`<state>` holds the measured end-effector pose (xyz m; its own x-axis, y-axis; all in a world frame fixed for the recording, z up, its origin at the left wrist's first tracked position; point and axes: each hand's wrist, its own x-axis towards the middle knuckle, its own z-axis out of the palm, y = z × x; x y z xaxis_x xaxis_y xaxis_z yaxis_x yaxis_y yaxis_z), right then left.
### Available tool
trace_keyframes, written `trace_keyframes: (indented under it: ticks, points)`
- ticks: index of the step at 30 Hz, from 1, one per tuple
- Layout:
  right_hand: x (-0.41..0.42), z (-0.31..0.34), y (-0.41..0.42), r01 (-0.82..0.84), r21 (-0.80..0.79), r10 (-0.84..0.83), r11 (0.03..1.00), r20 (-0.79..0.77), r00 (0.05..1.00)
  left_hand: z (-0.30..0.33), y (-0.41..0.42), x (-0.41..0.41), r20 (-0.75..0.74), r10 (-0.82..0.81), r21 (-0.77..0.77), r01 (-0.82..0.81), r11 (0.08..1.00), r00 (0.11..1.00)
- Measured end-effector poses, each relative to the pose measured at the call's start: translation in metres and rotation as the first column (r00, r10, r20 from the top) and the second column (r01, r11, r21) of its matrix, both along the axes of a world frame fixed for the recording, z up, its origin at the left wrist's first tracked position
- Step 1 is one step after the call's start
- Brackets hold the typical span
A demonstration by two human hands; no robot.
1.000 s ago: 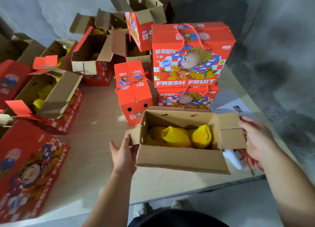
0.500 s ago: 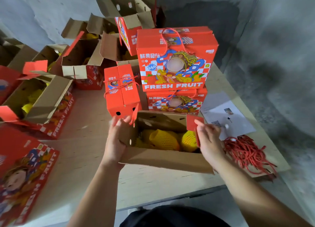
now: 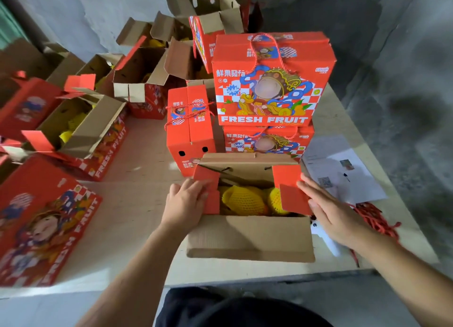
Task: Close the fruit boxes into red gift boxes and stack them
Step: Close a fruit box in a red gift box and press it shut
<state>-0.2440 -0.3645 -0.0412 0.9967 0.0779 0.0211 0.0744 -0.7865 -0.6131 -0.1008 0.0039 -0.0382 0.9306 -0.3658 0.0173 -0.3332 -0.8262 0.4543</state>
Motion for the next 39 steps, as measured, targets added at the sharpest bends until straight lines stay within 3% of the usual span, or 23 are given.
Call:
trace_keyframes:
  ticks: [2, 5, 8, 12, 14, 16, 19, 21, 22, 23, 25, 27, 29, 32, 39]
  points:
    - [-0.007, -0.004, -0.01, -0.043, -0.201, 0.02, 0.979, -0.111, 0.994, -0.001, -0.007, 0.0, -0.072, 0.106, -0.138, -0.116, 0.984, 0.992]
    - [-0.013, -0.008, -0.008, -0.069, -0.268, 0.044, 0.961, -0.097, 0.994, 0.0, -0.012, -0.008, -0.27, 0.151, -0.37, -0.247, 0.896, 0.951]
    - [-0.008, -0.012, 0.006, -0.024, -0.116, 0.019, 0.993, -0.043, 0.999, 0.003, -0.008, -0.008, -0.509, 0.016, -0.533, -0.33, 0.779, 0.861]
    - [-0.004, -0.012, 0.028, 0.04, 0.258, -0.025, 0.965, -0.063, 0.998, 0.002, -0.001, -0.01, -0.744, -0.003, -0.523, -0.579, 0.625, 0.669]
    - [-0.002, -0.007, 0.041, 0.179, 0.427, -0.19, 0.886, -0.018, 0.982, -0.009, 0.003, -0.008, -0.777, -0.064, -0.555, -0.633, 0.54, 0.626]
    - [0.006, -0.002, 0.05, 0.38, 0.518, -0.41, 0.766, -0.06, 0.91, -0.01, 0.001, -0.004, -0.762, -0.053, -0.574, -0.637, 0.514, 0.645]
    - [0.026, -0.001, 0.054, 0.534, 0.409, -0.56, 0.74, -0.067, 0.826, -0.001, -0.007, 0.001, -0.672, 0.024, -0.658, -0.612, 0.439, 0.74]
    - [0.032, -0.003, 0.057, 0.514, 0.384, -0.534, 0.767, -0.063, 0.843, 0.009, -0.014, 0.004, -0.642, -0.003, -0.72, -0.602, 0.345, 0.767]
    - [0.032, -0.003, 0.059, 0.476, 0.339, -0.503, 0.811, -0.012, 0.864, 0.014, -0.017, 0.003, -0.622, -0.034, -0.743, -0.576, 0.341, 0.782]
    - [0.032, -0.005, 0.061, 0.438, 0.279, -0.473, 0.854, 0.066, 0.879, 0.017, -0.02, 0.001, -0.595, -0.047, -0.752, -0.535, 0.385, 0.803]
    - [0.031, -0.007, 0.064, 0.392, 0.149, -0.415, 0.908, 0.186, 0.891, 0.018, -0.026, -0.003, -0.504, 0.012, -0.677, -0.404, 0.615, 0.864]
    - [0.03, -0.004, 0.061, 0.353, 0.006, -0.345, 0.936, 0.218, 0.913, 0.014, -0.027, -0.001, -0.362, 0.065, -0.493, -0.25, 0.833, 0.93]
    - [0.028, -0.002, 0.056, 0.264, -0.209, -0.207, 0.942, 0.26, 0.943, 0.009, -0.026, 0.003, -0.28, 0.07, -0.332, -0.165, 0.929, 0.957]
    - [0.019, -0.002, 0.054, 0.176, -0.306, -0.101, 0.936, 0.245, 0.964, 0.01, -0.027, 0.009, -0.201, 0.069, -0.193, -0.109, 0.975, 0.977]
    - [0.009, -0.015, 0.056, 0.204, -0.298, -0.068, 0.932, 0.411, 0.909, 0.025, -0.036, 0.038, -0.331, 0.184, -0.267, -0.279, 0.922, 0.925]
